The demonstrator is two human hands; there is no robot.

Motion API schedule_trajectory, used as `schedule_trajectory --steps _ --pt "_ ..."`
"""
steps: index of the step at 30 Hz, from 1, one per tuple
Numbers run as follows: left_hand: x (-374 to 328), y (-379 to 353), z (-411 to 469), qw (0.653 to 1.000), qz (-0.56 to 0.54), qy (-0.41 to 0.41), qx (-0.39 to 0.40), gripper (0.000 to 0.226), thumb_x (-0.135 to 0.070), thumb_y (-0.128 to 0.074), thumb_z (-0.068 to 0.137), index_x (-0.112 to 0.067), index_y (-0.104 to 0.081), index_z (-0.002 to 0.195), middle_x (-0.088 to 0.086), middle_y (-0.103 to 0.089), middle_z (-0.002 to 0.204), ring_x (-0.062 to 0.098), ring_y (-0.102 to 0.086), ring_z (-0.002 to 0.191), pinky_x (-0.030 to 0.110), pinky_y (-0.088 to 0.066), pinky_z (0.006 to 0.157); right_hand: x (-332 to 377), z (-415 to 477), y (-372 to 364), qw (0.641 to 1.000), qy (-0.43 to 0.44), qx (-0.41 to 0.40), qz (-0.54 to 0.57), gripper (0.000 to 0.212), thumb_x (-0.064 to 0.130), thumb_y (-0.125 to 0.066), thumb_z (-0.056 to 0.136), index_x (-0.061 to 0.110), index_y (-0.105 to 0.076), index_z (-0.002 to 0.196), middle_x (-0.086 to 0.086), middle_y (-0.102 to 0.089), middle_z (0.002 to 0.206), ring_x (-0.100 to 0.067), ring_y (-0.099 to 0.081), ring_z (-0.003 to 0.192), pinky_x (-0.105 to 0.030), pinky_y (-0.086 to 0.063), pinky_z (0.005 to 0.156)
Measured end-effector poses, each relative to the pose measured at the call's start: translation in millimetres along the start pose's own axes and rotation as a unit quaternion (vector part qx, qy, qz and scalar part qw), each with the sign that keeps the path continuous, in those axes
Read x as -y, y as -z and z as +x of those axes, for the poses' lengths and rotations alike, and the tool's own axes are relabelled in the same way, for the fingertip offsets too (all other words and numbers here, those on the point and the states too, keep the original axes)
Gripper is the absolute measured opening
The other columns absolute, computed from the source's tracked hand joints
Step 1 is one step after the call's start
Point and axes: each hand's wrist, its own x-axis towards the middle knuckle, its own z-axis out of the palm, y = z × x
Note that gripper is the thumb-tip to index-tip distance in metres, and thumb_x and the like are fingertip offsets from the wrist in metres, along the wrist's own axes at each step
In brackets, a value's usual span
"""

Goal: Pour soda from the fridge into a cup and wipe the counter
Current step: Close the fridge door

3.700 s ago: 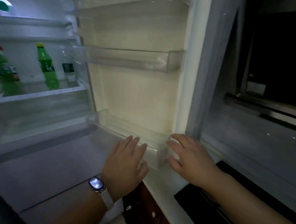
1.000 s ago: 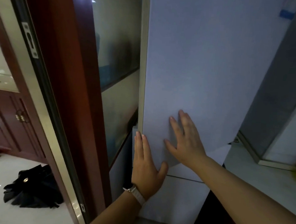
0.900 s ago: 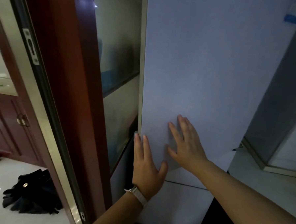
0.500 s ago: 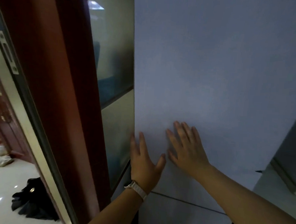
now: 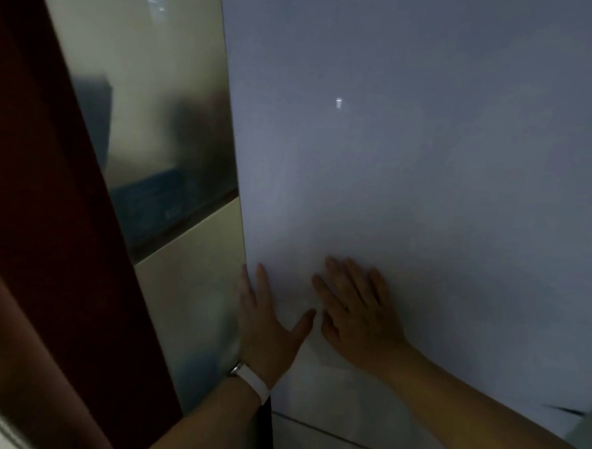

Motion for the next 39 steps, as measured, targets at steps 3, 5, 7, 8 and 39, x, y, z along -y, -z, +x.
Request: schedule_trajectory --steps 3,5,7,8,39 --pt "6 -11 14 1.0 0.009 -0.004 0.001 0.11 -0.064 -0.064 0.072 -0.039 0.007 0.153 0.014 -0.004 0.162 0.033 -0.013 0.148 0.052 -0.031 0.113 -6 5 -8 1.0 0.004 0.006 -0.009 0.059 0.027 -0.064 0.078 0.017 -0.058 0.136 -0.007 -0.034 0.156 -0.03 -0.028 0.143 -0.047 -0.01 0.119" --pt "12 -17 24 1.0 0.008 -0.001 0.016 0.109 -0.065 -0.063 0.073 -0.038 0.006 0.153 0.016 -0.004 0.162 0.034 -0.014 0.148 0.048 -0.027 0.114 -10 8 -13 0.999 0.008 0.026 -0.019 0.061 0.026 -0.067 0.076 0.016 -0.058 0.136 -0.009 -0.037 0.154 -0.031 -0.031 0.142 -0.048 -0.011 0.118" --pt "16 -21 34 0.999 0.012 -0.007 0.036 0.107 -0.066 -0.061 0.073 -0.031 0.001 0.154 0.018 -0.007 0.161 0.035 -0.018 0.146 0.043 -0.026 0.112 -16 12 -19 0.998 0.011 0.052 -0.027 0.063 0.026 -0.067 0.076 0.015 -0.057 0.136 -0.011 -0.039 0.154 -0.032 -0.03 0.142 -0.049 -0.012 0.118" --pt "17 -23 38 0.999 0.017 -0.012 0.043 0.107 -0.065 -0.061 0.074 -0.027 -0.002 0.155 0.019 -0.009 0.161 0.035 -0.02 0.145 0.042 -0.028 0.111 -19 13 -22 0.997 0.013 0.062 -0.031 0.064 0.026 -0.066 0.076 0.015 -0.056 0.137 -0.011 -0.039 0.154 -0.032 -0.029 0.143 -0.048 -0.011 0.118" --pt "20 77 -45 0.906 0.158 -0.273 0.281 0.062 -0.05 -0.049 0.073 -0.012 -0.061 0.12 0.02 -0.063 0.126 0.041 -0.062 0.112 0.053 -0.054 0.087 68 -56 126 0.921 -0.257 0.291 -0.017 0.029 0.031 -0.055 0.079 0.013 -0.072 0.093 -0.011 -0.069 0.108 -0.029 -0.067 0.091 -0.039 -0.054 0.077"
